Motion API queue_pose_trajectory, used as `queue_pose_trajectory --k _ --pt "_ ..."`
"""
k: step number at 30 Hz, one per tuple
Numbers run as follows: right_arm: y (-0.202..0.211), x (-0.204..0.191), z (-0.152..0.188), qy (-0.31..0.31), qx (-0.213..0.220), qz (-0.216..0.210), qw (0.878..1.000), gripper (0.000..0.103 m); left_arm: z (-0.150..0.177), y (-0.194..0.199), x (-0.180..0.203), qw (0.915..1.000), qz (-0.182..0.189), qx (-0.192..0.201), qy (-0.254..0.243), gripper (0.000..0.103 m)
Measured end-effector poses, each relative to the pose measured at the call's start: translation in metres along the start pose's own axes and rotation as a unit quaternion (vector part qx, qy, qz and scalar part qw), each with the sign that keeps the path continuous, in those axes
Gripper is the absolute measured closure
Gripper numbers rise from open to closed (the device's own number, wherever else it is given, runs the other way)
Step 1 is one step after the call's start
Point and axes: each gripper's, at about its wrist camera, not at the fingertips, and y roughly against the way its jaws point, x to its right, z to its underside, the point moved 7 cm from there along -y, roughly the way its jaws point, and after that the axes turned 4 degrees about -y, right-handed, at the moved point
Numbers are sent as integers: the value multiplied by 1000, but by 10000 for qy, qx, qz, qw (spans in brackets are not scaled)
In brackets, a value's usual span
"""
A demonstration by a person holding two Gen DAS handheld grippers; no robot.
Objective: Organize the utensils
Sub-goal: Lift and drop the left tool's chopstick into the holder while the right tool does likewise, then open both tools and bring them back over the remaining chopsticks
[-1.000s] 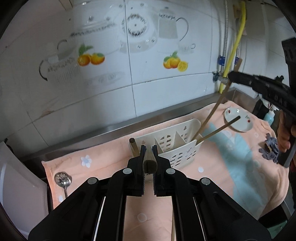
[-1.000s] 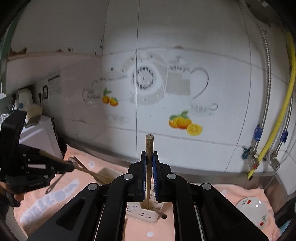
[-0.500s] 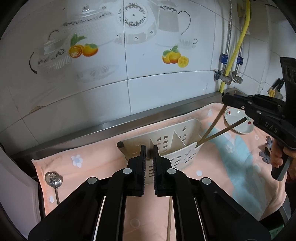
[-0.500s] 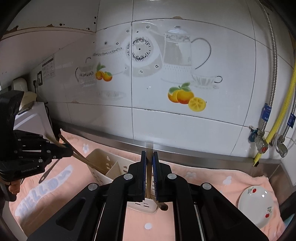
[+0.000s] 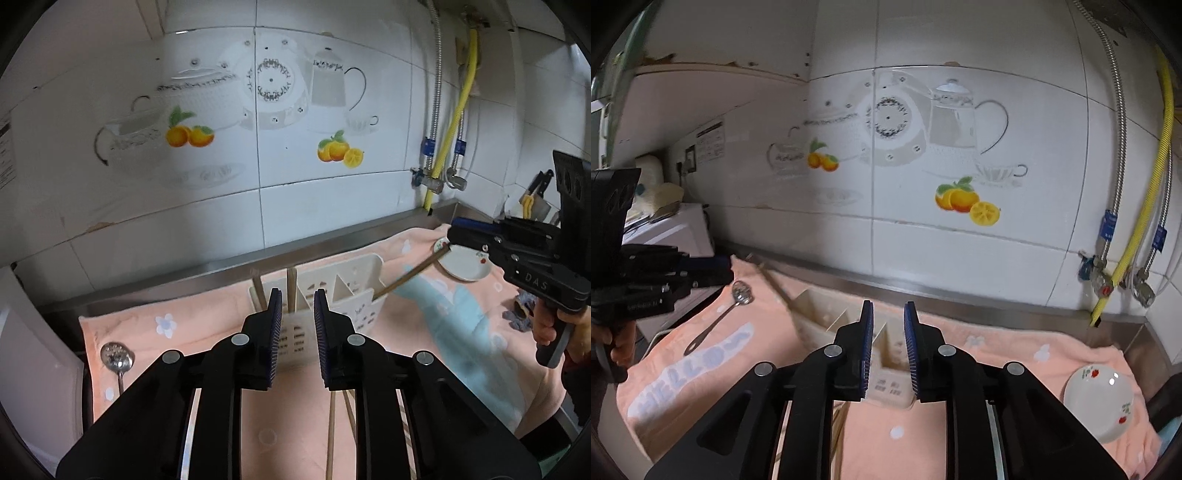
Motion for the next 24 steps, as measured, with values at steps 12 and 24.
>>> queue_pose_trajectory --k 12,24 --pt "10 -22 114 -61 -776 -64 9969 85 98 5 14 9986 71 -468 222 81" --pt "1 -39 205 -224 -1513 -118 9882 85 178 -14 28 9927 192 -1077 502 75"
